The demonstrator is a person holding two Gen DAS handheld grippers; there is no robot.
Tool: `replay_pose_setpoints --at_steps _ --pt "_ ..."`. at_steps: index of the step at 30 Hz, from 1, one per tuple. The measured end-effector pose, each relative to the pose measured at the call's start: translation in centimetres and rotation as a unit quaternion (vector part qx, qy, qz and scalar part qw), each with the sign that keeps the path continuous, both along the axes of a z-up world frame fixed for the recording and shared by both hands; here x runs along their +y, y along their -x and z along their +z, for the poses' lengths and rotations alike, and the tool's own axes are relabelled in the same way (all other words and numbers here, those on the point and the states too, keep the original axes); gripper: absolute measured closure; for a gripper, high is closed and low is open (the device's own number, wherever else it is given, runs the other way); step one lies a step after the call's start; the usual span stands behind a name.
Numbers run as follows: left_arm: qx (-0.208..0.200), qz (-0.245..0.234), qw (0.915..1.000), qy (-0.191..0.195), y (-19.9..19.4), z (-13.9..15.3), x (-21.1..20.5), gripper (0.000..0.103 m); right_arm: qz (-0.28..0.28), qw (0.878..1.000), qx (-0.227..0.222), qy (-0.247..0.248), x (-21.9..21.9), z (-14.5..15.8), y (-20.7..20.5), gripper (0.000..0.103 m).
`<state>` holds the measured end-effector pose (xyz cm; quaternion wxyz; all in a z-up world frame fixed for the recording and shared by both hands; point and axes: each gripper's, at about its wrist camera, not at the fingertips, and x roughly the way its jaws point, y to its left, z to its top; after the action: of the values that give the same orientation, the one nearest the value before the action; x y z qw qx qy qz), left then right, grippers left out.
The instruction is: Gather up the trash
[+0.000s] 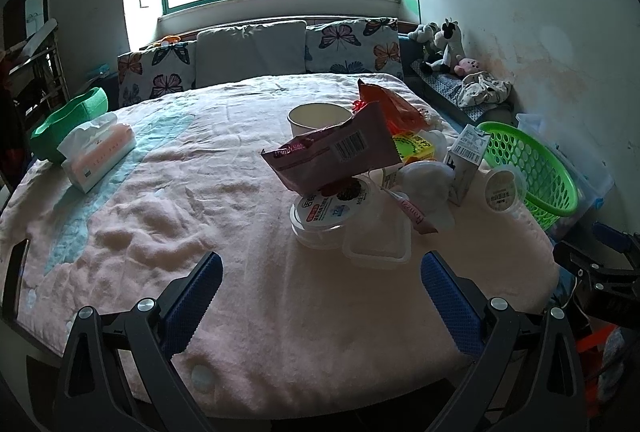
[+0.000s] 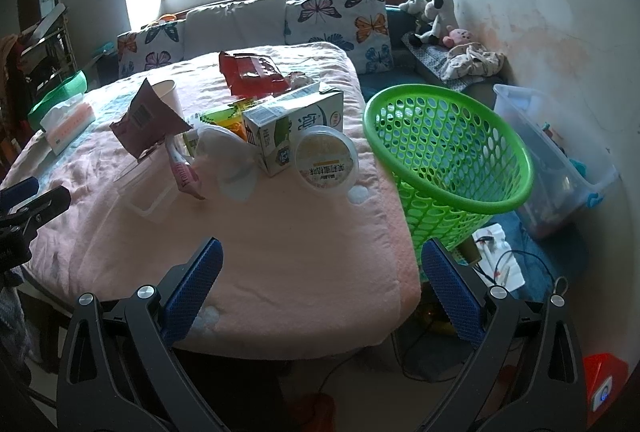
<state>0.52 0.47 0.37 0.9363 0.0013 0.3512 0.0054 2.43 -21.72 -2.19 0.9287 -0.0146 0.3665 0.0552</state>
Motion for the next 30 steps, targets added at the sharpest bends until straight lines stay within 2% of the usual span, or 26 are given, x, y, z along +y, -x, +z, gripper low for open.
replay_pose_setpoints --at_steps 30 --pt "-0.001 0.001 1.0000 0.004 -2.1 0.3 0.5 0.006 0.010 1.000 0.003 0.007 0.4 -0.2 -2.0 0.004"
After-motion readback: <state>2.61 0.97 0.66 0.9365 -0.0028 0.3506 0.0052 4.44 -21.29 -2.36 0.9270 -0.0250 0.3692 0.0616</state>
